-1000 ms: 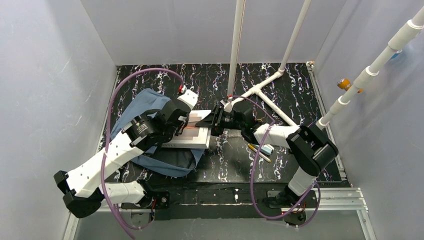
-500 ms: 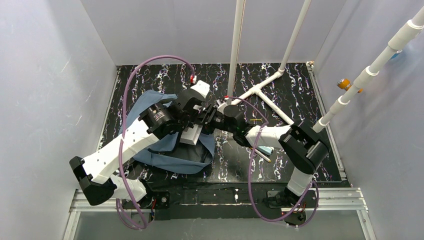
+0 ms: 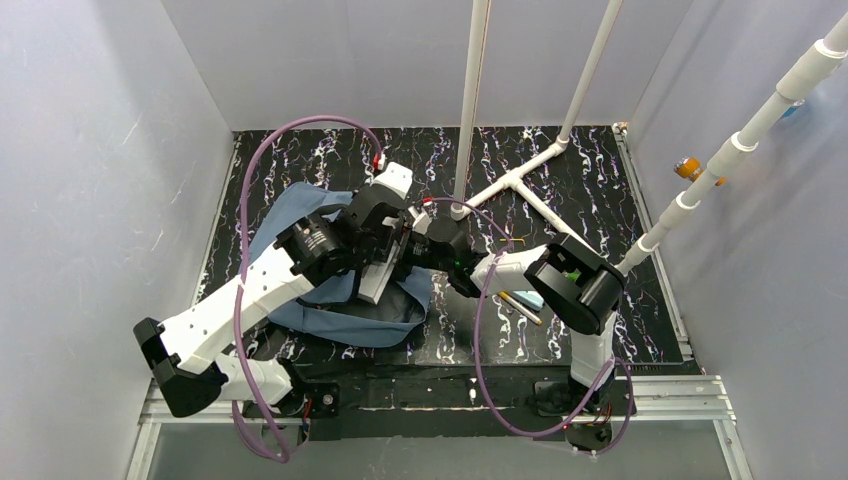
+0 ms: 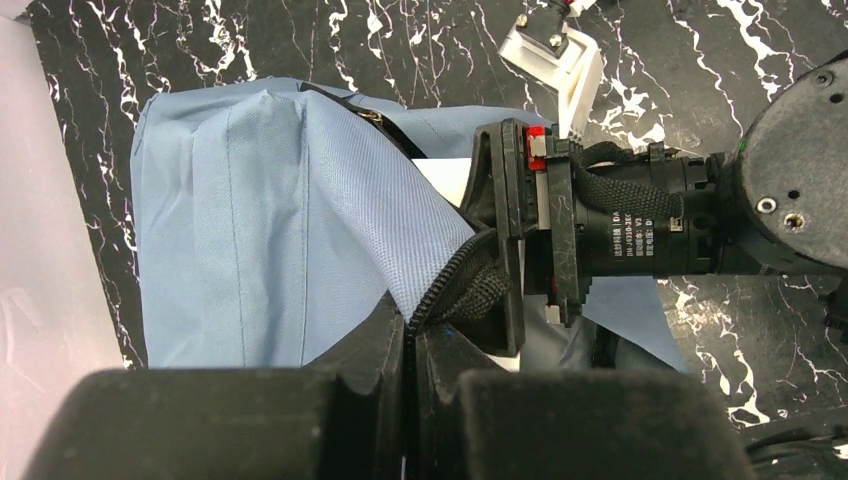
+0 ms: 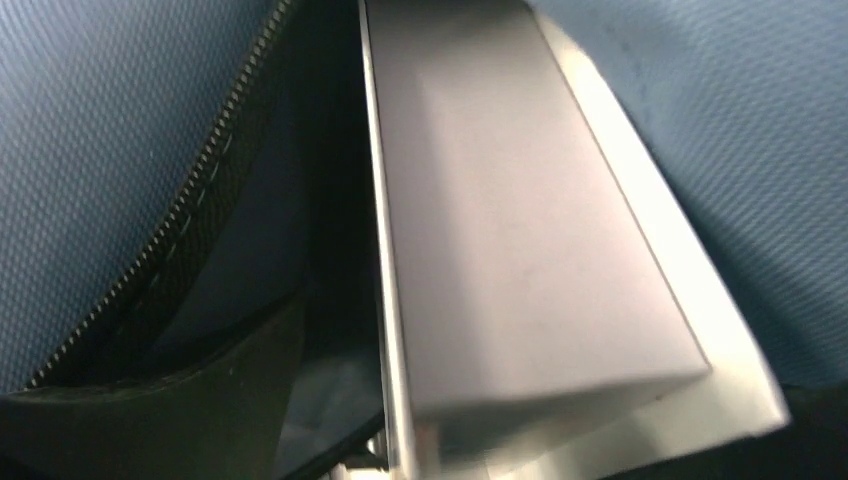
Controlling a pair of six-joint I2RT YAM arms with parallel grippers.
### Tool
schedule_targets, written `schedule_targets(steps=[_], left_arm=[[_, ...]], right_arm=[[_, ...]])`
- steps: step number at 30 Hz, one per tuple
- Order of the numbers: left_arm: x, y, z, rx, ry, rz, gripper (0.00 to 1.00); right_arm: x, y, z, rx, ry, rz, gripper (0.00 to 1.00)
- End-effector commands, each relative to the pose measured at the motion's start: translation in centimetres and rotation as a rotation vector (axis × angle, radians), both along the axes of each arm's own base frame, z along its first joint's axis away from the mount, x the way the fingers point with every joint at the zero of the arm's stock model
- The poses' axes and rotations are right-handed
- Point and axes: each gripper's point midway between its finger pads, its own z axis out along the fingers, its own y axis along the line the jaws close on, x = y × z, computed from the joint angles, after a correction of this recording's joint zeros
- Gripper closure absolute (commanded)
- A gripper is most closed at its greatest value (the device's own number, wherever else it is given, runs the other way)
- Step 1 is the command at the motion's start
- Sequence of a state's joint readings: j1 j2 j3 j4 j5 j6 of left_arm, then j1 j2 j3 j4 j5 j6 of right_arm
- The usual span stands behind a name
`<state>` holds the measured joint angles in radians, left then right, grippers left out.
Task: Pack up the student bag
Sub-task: Place the book in the student bag.
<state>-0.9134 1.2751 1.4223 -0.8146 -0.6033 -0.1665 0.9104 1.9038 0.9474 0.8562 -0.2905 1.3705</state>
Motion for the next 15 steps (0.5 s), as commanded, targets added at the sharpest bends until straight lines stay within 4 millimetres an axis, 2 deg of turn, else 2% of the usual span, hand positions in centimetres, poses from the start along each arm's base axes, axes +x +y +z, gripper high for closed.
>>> schedule_targets(steps=[1, 3, 12, 15], left_arm=[[-0.1, 0.7, 1.4, -0.057, -0.065, 0.032, 1.00], [-0.3, 0.8, 1.1, -0.058, -0.059, 0.033, 1.00], [-0.3, 0.8, 1.2, -0.049, -0.061, 0.021, 1.00], [-0.3, 0.8, 1.4, -0.057, -0.065, 0.018, 1.00]], right_arm=[[-2.9, -0.5, 1.6, 0.025, -0.140, 0.158, 0.05], [-3.5, -1.2, 1.6, 0.026, -0.150, 0.175, 0.02], [-4.2, -5.5, -0.1, -0.089, -0.144, 0.227, 0.02], [-3.9, -5.7, 0.2, -0.076, -0.171, 0.233, 0.03]])
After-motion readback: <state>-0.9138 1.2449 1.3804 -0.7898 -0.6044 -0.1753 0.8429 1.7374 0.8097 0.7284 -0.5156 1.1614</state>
